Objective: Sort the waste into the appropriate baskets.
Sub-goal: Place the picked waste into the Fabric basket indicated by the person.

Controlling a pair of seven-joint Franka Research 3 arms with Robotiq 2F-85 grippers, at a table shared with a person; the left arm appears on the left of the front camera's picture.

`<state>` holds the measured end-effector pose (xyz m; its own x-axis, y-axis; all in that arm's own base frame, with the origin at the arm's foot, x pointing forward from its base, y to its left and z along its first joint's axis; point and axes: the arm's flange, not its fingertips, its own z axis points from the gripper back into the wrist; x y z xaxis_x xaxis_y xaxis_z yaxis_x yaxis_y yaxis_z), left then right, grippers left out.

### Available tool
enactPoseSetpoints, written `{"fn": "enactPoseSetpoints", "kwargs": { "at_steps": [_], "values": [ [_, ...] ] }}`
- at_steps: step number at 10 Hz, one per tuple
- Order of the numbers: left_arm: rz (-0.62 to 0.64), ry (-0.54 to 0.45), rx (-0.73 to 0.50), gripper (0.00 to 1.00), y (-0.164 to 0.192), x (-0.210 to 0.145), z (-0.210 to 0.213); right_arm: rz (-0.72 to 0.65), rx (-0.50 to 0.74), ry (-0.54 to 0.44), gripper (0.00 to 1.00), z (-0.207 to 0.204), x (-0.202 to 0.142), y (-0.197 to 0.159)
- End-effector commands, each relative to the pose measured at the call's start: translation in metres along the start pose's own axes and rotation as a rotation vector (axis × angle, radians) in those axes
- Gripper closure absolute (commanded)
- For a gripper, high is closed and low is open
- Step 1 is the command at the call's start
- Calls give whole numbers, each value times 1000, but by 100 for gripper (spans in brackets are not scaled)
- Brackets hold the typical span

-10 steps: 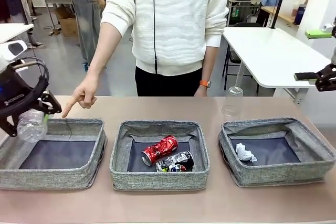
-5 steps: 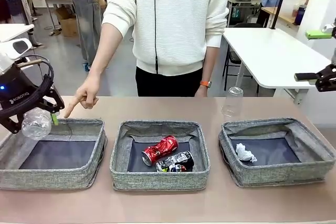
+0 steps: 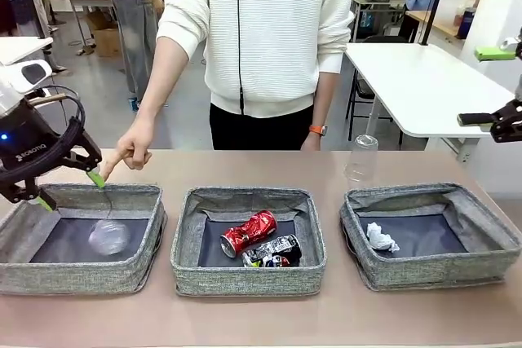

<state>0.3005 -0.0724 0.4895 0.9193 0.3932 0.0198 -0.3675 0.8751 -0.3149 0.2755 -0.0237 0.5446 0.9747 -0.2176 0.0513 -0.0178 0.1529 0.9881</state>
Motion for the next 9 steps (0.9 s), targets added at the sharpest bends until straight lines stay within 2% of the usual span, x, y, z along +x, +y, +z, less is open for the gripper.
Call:
{"fn": "enactPoseSetpoints", "kwargs": {
  "at_steps": [1, 3, 4, 5, 6, 7, 8, 9],
  "values": [
    [-29, -2, 15, 0, 4, -2, -2, -6, 19, 0, 0, 0, 0, 4],
    [-40, -6, 7, 0, 2, -4, 2, -6, 19, 0, 0, 0, 0, 4],
    [-81, 8, -54, 0, -1, -6, 7, -6, 19, 0, 0, 0, 0, 4],
    [-152, 40, -175, 0, -3, -8, 14, -6, 19, 0, 0, 0, 0, 4],
    [-238, 115, -472, 0, 4, -8, 31, -6, 19, 0, 0, 0, 0, 4],
    [-350, 211, -943, 0, 21, -5, 55, -6, 19, 0, 0, 0, 0, 4],
    [-405, 293, -1301, 0, 42, -1, 71, -6, 19, 0, 0, 0, 0, 4],
    [-346, 301, -1369, 0, 54, 4, 71, -6, 19, 0, 0, 0, 0, 4]
  ]
}}
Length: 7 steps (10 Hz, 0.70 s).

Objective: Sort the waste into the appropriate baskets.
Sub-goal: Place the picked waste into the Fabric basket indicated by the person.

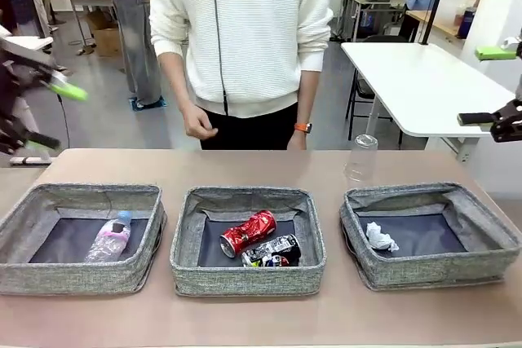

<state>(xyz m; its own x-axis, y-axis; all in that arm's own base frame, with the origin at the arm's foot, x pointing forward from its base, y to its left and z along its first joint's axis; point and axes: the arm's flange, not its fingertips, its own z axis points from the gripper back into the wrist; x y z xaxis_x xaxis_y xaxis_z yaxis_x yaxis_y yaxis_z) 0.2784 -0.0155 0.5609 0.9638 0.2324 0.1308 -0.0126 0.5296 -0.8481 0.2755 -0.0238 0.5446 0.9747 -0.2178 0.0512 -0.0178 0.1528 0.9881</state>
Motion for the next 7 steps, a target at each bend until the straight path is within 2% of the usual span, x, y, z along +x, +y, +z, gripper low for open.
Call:
{"fn": "enactPoseSetpoints", "kwargs": {
  "at_steps": [1, 3, 4, 5, 6, 7],
  "values": [
    [-20, 235, -697, 0, 36, -3, 3, -6, 19, 0, 0, 0, 0, 4],
    [-10, 151, -754, 0, 58, -14, 24, -6, 19, 0, 0, 0, 0, 4],
    [-18, 47, -741, 0, 69, -26, 38, -6, 19, 0, 0, 0, 0, 4],
    [-69, 26, -607, 0, 72, -40, 41, -6, 19, 0, 0, 0, 0, 4],
    [-46, 24, -659, 0, 39, 13, 61, -6, 19, 0, 0, 0, 0, 4],
    [-46, 24, -659, 0, 39, 13, 61, -6, 19, 0, 0, 0, 0, 4]
  ]
}}
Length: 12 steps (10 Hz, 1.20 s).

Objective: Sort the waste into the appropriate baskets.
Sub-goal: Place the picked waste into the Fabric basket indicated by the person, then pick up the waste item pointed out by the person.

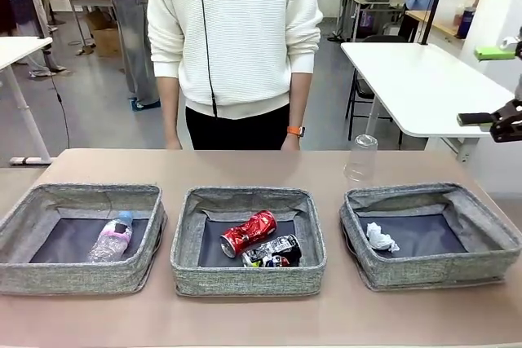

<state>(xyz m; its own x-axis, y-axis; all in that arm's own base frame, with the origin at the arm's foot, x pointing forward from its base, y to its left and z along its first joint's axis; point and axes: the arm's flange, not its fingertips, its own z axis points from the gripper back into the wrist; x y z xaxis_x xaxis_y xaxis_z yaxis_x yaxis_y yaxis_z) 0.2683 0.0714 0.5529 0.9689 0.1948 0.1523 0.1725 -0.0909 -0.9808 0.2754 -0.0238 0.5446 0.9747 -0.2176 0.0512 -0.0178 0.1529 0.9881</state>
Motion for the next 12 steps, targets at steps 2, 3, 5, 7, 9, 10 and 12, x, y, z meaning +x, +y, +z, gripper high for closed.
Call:
{"fn": "enactPoseSetpoints", "kwargs": {
  "at_steps": [2, 3, 5, 7, 9, 10, 12],
  "values": [
    [-17, -3, 14, 0, -6, 4, -16, -6, 19, 0, 0, 0, 0, 4],
    [-17, -3, 14, 0, -6, 4, -16, -6, 19, 0, 0, 0, 0, 4],
    [-17, -3, 14, 0, -6, 4, -16, -6, 19, 0, 0, 0, 0, 4],
    [-17, -3, 14, 0, -6, 4, -16, -6, 19, 0, 0, 0, 0, 4],
    [-17, -3, 14, 0, -6, 4, -16, -6, 19, 0, 0, 0, 0, 4],
    [-17, -3, 14, 0, -6, 4, -16, -6, 19, 0, 0, 0, 0, 4],
    [-17, -3, 14, 0, -6, 4, -16, -6, 19, 0, 0, 0, 0, 4]
  ]
}}
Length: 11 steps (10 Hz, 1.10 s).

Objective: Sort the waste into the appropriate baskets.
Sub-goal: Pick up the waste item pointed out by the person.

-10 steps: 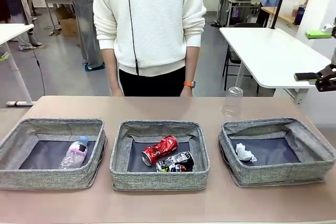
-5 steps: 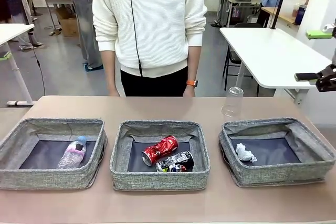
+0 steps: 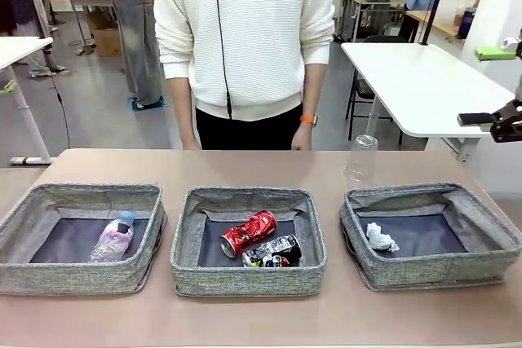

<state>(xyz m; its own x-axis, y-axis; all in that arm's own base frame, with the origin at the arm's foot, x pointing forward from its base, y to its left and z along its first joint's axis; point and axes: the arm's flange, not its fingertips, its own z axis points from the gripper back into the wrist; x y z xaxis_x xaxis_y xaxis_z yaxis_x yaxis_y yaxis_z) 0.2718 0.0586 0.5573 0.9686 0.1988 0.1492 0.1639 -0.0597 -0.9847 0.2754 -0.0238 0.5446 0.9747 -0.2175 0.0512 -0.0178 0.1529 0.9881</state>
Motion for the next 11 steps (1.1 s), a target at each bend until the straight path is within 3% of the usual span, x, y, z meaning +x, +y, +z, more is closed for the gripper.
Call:
{"fn": "enactPoseSetpoints", "kwargs": {
  "at_steps": [1, 11],
  "values": [
    [-20, 1, -18, 0, -3, 2, -2, -6, 19, 0, 0, 0, 0, 4],
    [-20, 1, -18, 0, -3, 2, -2, 0, 0, 0, 0, 0, 0, 0]
  ]
}}
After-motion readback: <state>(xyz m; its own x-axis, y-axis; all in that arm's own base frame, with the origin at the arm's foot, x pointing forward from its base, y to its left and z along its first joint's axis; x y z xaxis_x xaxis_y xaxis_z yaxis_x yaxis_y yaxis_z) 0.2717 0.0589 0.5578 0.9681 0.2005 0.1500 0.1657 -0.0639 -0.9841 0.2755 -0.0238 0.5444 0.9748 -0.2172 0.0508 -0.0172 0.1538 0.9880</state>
